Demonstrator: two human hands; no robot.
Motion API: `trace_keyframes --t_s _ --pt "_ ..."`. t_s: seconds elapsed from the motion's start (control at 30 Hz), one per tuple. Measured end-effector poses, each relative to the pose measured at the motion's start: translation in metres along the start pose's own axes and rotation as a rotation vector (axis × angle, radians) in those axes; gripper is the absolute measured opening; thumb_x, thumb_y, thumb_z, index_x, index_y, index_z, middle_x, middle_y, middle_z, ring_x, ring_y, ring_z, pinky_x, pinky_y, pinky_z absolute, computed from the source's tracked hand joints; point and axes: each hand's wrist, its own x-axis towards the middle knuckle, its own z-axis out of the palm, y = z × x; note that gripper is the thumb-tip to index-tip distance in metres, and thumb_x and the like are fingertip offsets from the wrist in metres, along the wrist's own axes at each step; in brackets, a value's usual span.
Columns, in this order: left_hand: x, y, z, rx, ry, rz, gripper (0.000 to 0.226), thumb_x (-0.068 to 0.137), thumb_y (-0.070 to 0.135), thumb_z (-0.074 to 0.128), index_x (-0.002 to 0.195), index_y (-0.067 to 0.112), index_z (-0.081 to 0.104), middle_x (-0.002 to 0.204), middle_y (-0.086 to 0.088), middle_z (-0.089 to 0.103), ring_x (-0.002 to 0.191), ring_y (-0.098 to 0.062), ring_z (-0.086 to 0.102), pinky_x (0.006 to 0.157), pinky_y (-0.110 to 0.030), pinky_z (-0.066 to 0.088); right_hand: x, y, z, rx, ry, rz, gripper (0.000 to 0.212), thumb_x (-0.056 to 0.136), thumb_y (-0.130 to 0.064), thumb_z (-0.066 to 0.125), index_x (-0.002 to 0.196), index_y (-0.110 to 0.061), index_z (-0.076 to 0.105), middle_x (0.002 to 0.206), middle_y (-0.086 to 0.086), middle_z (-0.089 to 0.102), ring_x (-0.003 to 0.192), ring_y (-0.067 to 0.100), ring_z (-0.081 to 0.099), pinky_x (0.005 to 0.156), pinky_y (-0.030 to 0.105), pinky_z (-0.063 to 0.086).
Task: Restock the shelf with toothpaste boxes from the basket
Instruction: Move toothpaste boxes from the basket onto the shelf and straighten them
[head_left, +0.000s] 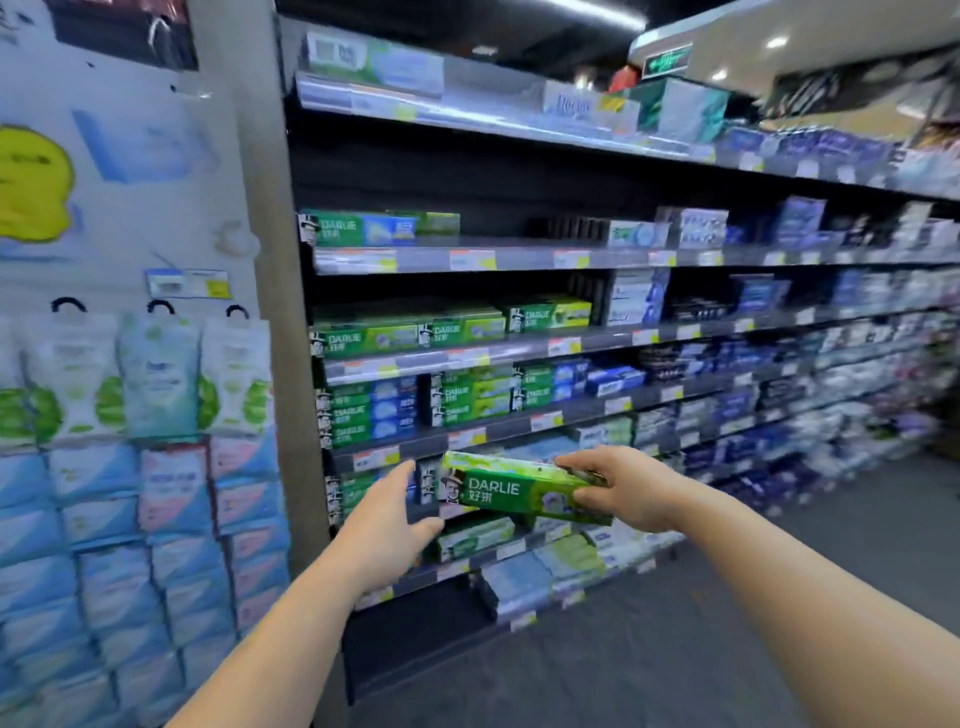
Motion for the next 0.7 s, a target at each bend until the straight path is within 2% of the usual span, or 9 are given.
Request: trace_keyframes --t_s 0.1,0.17,0.23,0.27,0.33,0.4,0.6,0.7 --pt "0.018 0.025 0.013 0.009 0.018 0.007 0.080 0.090 0.037 0.059 0.150 0.024 0.008 0.157 0.004 0.018 0.141 -0.016 0.024 0.114 -0.034 0.027 0.002 0.027 -0.025 0.015 0.044 -0.002 0.049 0.096 -0.030 0.054 0.142 -0.036 0.040 0.146 -0.005 0.043 0.123 0.020 0.051 0.092 0.030 0.047" --pt "0.026 0.034 0.016 0.021 0.022 0.000 0.079 0.090 0.037 0.058 0.150 0.025 0.008 0.157 0.004 0.018 0.139 -0.016 0.028 0.109 -0.029 0.031 0.009 0.036 -0.038 0.013 0.074 -0.022 0.048 0.096 -0.028 0.053 0.142 -0.034 0.040 0.143 -0.004 0.045 0.106 0.015 0.057 0.080 0.023 0.045" --pt "0.035 0.038 0.016 0.047 0.023 -0.008 0.080 0.090 0.037 0.058 0.150 0.025 0.007 0.157 0.004 0.017 0.140 -0.016 0.027 0.110 -0.030 0.031 0.017 0.039 -0.048 0.003 0.094 -0.056 0.047 0.097 -0.026 0.053 0.142 -0.032 0.041 0.137 -0.004 0.048 0.083 0.003 0.053 0.066 0.016 0.041" --pt "0.041 0.039 0.017 0.060 0.026 -0.012 0.080 0.090 0.037 0.058 0.150 0.024 0.007 0.157 0.004 0.017 0.141 -0.016 0.025 0.113 -0.033 0.028 0.023 0.041 -0.051 0.004 0.101 -0.074 0.047 0.097 -0.025 0.053 0.142 -0.032 0.041 0.137 -0.004 0.048 0.087 0.003 0.054 0.068 0.017 0.042" --pt "0.054 0.038 0.016 0.081 0.040 -0.021 0.080 0.090 0.037 0.059 0.151 0.024 0.008 0.157 0.004 0.017 0.142 -0.016 0.021 0.115 -0.034 0.024 0.039 0.045 -0.056 -0.004 0.118 -0.105 0.048 0.096 -0.025 0.054 0.142 -0.033 0.041 0.141 -0.005 0.047 0.113 0.013 0.054 0.085 0.023 0.044" --pt "0.069 0.035 0.015 0.089 0.049 -0.027 0.080 0.090 0.037 0.059 0.151 0.023 0.008 0.157 0.004 0.017 0.143 -0.016 0.020 0.115 -0.033 0.023 0.059 0.048 -0.058 -0.009 0.119 -0.112 0.049 0.096 -0.025 0.055 0.141 -0.034 0.042 0.143 -0.005 0.046 0.124 0.017 0.050 0.093 0.027 0.042" --pt "0.128 0.015 0.004 0.042 0.025 -0.094 0.078 0.090 0.038 0.058 0.150 0.028 0.008 0.157 0.002 0.015 0.139 -0.020 0.028 0.110 -0.034 0.032 0.134 0.055 -0.063 -0.033 0.092 -0.149 0.049 0.095 -0.024 0.056 0.141 -0.032 0.042 0.143 -0.007 0.046 0.128 0.015 0.048 0.100 0.028 0.040" --pt "0.161 0.008 -0.009 0.047 0.046 -0.116 0.078 0.090 0.038 0.058 0.150 0.027 0.009 0.157 0.002 0.017 0.137 -0.022 0.032 0.111 -0.038 0.032 0.176 0.056 -0.073 -0.035 0.098 -0.164 0.048 0.095 -0.025 0.056 0.141 -0.032 0.043 0.144 -0.007 0.045 0.127 0.016 0.047 0.097 0.027 0.040"
